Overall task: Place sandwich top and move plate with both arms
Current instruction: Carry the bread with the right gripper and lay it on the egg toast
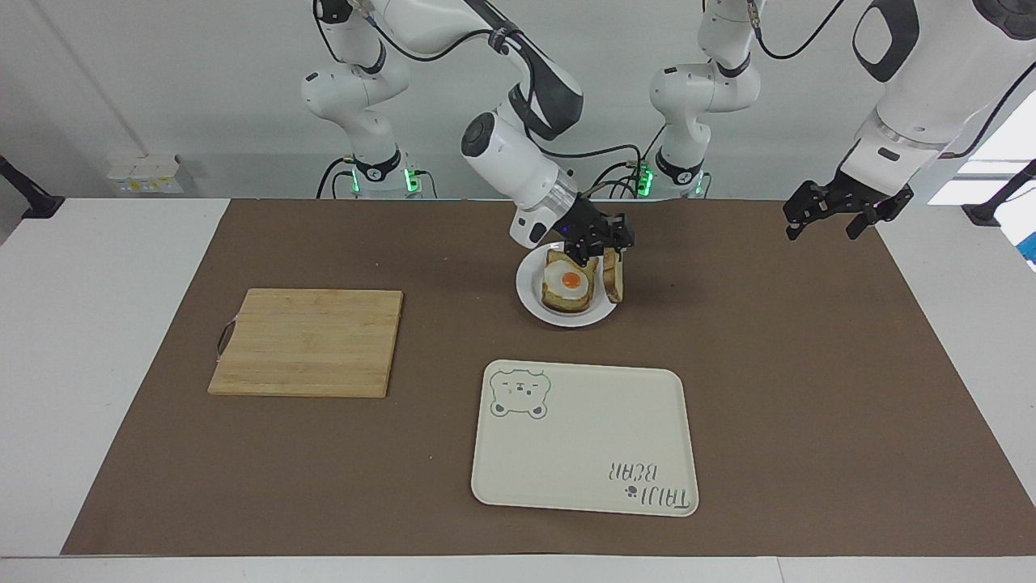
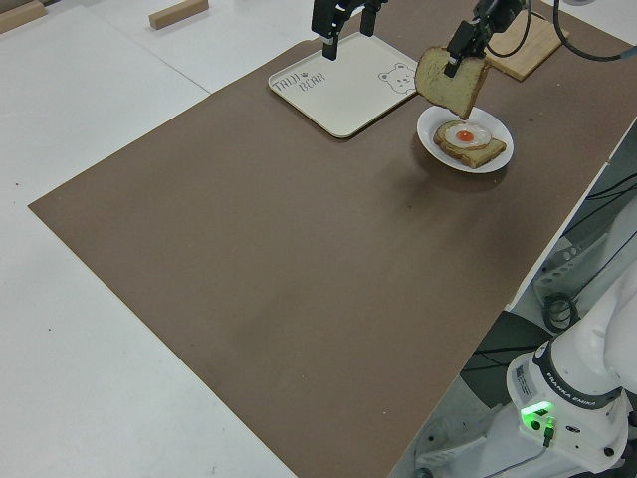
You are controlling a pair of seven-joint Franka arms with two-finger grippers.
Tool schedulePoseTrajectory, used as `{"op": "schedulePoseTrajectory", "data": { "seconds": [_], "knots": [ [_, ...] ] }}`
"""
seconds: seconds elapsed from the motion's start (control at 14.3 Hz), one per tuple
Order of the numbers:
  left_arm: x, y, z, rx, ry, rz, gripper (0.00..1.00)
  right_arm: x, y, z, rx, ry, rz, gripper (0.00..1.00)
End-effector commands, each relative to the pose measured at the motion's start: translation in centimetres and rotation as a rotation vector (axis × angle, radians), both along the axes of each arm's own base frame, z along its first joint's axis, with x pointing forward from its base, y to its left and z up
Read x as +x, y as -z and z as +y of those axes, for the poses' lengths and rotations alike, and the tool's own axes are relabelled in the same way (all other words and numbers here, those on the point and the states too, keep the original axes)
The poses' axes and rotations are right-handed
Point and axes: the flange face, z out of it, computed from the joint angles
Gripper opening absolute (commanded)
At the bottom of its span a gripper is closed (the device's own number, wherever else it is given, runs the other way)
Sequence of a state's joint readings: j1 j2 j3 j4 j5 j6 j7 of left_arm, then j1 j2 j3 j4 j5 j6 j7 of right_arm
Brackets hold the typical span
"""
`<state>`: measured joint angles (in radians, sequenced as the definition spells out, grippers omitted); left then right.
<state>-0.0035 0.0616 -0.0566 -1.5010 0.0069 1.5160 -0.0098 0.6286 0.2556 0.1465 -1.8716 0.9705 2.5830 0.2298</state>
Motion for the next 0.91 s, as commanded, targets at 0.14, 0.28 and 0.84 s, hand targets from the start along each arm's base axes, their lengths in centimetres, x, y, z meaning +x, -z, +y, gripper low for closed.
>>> {"op": "schedulePoseTrajectory", "data": {
  "seconds": [0.14,0.28,0.84],
  "knots": [
    [-0.8,-0.1,0.3,-0.006,-0.009,0.009,1.00,-2.1,4.5,-1.7,0.058,-0.017,-0.006,0.00],
    [-0.8,-0.2,0.3,-0.007,-0.009,0.008,1.00,-3.0,7.2,-2.3,0.066,-0.039,-0.014,0.00],
    [-0.8,-0.2,0.3,-0.007,-0.009,0.008,1.00,-5.2,11.0,-3.9,0.012,-0.080,-0.017,0.00]
  ]
}}
